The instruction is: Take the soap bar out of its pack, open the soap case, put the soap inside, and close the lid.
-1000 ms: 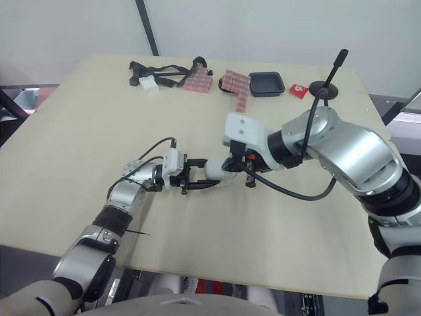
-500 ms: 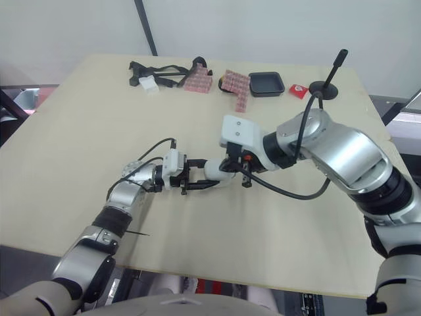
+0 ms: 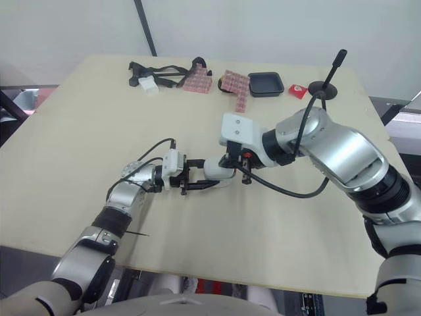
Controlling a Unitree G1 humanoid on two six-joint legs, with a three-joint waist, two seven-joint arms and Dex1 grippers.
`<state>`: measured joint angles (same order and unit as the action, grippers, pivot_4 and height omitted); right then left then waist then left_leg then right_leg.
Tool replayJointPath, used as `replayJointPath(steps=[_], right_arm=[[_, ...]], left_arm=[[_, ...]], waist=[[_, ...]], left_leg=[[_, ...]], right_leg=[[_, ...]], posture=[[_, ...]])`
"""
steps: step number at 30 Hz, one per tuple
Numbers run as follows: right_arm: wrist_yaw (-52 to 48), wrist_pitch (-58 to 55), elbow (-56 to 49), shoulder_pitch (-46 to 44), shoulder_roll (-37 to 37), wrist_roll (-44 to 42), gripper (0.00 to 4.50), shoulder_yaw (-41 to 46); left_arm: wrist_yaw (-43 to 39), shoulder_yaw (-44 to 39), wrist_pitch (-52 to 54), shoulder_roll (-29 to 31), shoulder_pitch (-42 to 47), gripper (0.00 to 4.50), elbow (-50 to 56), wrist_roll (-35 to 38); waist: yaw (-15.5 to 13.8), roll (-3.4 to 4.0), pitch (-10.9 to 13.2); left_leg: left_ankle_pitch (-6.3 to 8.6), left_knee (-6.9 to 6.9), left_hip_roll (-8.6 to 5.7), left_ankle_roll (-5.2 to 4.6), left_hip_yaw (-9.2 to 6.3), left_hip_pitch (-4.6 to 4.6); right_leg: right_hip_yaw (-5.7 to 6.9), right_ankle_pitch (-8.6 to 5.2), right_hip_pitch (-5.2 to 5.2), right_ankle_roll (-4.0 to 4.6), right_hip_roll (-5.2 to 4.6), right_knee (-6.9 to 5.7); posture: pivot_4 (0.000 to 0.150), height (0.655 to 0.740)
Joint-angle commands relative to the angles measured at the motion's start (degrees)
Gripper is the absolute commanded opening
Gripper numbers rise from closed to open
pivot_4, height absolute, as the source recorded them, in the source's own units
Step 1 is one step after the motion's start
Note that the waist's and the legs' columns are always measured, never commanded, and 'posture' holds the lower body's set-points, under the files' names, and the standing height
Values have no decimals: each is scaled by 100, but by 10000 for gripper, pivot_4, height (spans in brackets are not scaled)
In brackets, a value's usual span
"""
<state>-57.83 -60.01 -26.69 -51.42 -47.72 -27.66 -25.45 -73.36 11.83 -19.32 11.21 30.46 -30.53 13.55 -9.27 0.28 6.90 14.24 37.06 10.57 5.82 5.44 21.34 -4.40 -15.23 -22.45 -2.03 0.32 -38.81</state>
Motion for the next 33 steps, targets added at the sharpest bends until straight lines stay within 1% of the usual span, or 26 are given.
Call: replayJointPath(steps=[1, 12, 16, 26, 28, 30, 33], right_arm=[[-6, 52, 105, 186, -201, 324, 140, -181], [-140, 180, 69, 354, -193, 570, 140, -190], [-209, 263, 90, 411, -331, 697, 140, -177], [-426, 356, 143, 259, -736, 685, 140, 330], [-426, 116, 106, 75, -623, 432, 140, 609], [-373, -195, -22, -105, -314, 35, 140, 908], [-213, -541, -215, -218, 26, -221, 140, 1006]], left_arm=[[-150, -58, -154, 33, -28, 19094, 341, 184], [-177, -118, -136, 40, -22, 19094, 354, 224], [-158, -116, -127, 43, -37, 19094, 369, 214], [-169, -140, -123, 99, -77, 19094, 342, 212], [-166, -145, -121, 110, -69, 19094, 324, 210], [-165, -149, -116, 112, -53, 19094, 308, 216], [-148, -156, -87, 97, -28, 19094, 288, 225]], waist=[[-1, -1, -1], [7, -2, -1], [5, -2, -1], [8, -2, -1], [14, -2, -1], [25, -2, -1], [22, -3, -2]], left_leg=[[0, 0, 0, 0, 0, 0], [0, 0, 0, 0, 0, 3], [0, 0, 0, 0, 0, 3], [0, 0, 0, -1, 0, 3], [0, 0, 0, -1, 0, 3], [0, 0, 1, -1, 0, 3], [0, 1, 2, 0, 1, 3]], right_leg=[[0, 0, 0, 0, 0, 0], [0, 0, -2, 0, -2, 1], [0, 0, -2, 0, -2, 1], [0, 0, -2, 0, -2, 1], [-1, 0, -3, 0, -2, 1], [-1, 0, -4, 0, -1, -1], [-1, -1, -5, 1, 0, -4]], posture=[[1500, 7400], [1500, 7400], [1500, 7400], [1500, 7400], [1500, 7400], [1500, 7400], [1500, 7400]])
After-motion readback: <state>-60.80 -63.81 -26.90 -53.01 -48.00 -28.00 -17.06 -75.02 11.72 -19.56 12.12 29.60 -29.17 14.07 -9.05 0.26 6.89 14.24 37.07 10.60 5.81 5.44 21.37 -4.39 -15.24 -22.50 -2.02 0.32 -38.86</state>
